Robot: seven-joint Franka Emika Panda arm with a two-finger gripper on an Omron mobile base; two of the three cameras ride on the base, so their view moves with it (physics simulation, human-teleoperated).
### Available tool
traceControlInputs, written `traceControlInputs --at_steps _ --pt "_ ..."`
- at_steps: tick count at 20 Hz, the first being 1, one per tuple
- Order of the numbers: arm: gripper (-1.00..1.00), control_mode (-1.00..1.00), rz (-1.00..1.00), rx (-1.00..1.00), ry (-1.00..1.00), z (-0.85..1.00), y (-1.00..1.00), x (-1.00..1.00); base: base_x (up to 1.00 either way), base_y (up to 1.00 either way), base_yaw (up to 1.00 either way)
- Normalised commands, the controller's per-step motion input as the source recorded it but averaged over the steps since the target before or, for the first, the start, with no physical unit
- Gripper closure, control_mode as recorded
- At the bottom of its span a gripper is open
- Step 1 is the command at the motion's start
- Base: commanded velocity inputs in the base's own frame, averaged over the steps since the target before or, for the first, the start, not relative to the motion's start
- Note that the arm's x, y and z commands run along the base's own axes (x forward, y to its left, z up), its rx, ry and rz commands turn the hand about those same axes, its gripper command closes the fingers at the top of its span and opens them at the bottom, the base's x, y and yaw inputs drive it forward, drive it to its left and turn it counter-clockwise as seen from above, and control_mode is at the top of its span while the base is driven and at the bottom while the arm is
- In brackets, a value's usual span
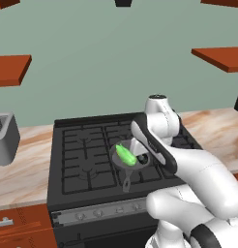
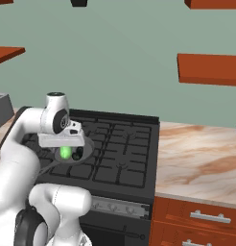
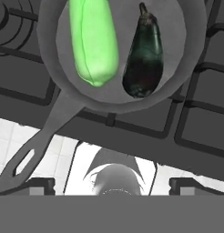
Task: Put the corn and eggplant in the pan. Then turn on the front center burner and set the heat to medium.
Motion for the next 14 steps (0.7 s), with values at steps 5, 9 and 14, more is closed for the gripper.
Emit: traceControlInputs --at_steps 5,9,14 --pt "-1.0 -1.0 0.0 0.0 -0.06 0.11 0.0 0.0 0.0 0.0 0.0" --pt "-1.0 -1.0 0.0 0.0 0.0 0.15 -0.05 0.0 0.0 0.0 0.0" --pt "-1.0 -1.0 0.0 0.0 0.0 0.01 -0.2 -0.01 0.0 0.0 0.0"
